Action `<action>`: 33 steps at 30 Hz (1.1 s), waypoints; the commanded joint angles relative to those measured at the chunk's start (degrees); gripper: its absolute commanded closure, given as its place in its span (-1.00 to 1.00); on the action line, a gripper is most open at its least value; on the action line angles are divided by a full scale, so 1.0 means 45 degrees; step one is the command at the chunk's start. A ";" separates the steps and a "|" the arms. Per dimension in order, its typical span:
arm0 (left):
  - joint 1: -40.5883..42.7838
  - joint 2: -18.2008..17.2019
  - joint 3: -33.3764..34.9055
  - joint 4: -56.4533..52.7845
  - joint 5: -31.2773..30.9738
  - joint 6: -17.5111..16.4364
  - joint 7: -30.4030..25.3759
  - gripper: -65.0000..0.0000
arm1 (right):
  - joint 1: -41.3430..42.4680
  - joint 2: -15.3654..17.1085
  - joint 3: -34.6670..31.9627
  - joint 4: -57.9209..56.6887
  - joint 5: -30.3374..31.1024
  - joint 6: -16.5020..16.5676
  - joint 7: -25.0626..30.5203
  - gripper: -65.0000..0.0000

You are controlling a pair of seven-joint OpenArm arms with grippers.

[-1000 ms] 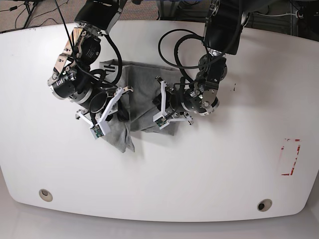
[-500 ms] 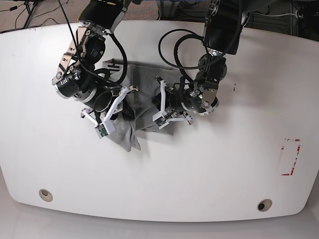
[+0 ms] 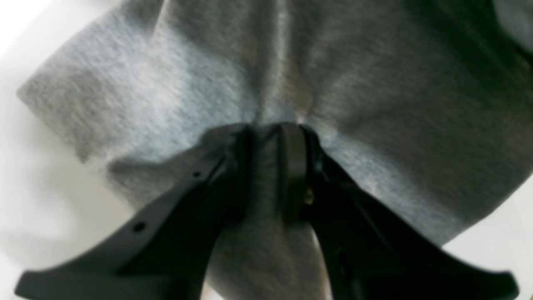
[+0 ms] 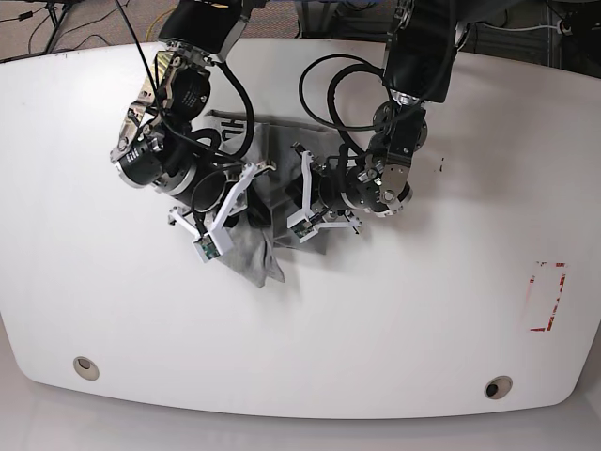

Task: Layout the t-shirt on the table in an organized manner, then fold the t-shirt properly
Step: 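Lift the grey bundle with both grippers and fold it toward the middle, then release the bundle with the left gripper and move it aside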

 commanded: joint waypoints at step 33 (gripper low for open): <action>-0.0220 -0.0376 -0.1357 0.1013 -0.2801 -0.0149 0.2012 0.34 | 0.0241 0.0475 0.0464 0.0463 0.2092 0.0022 0.0315 -0.86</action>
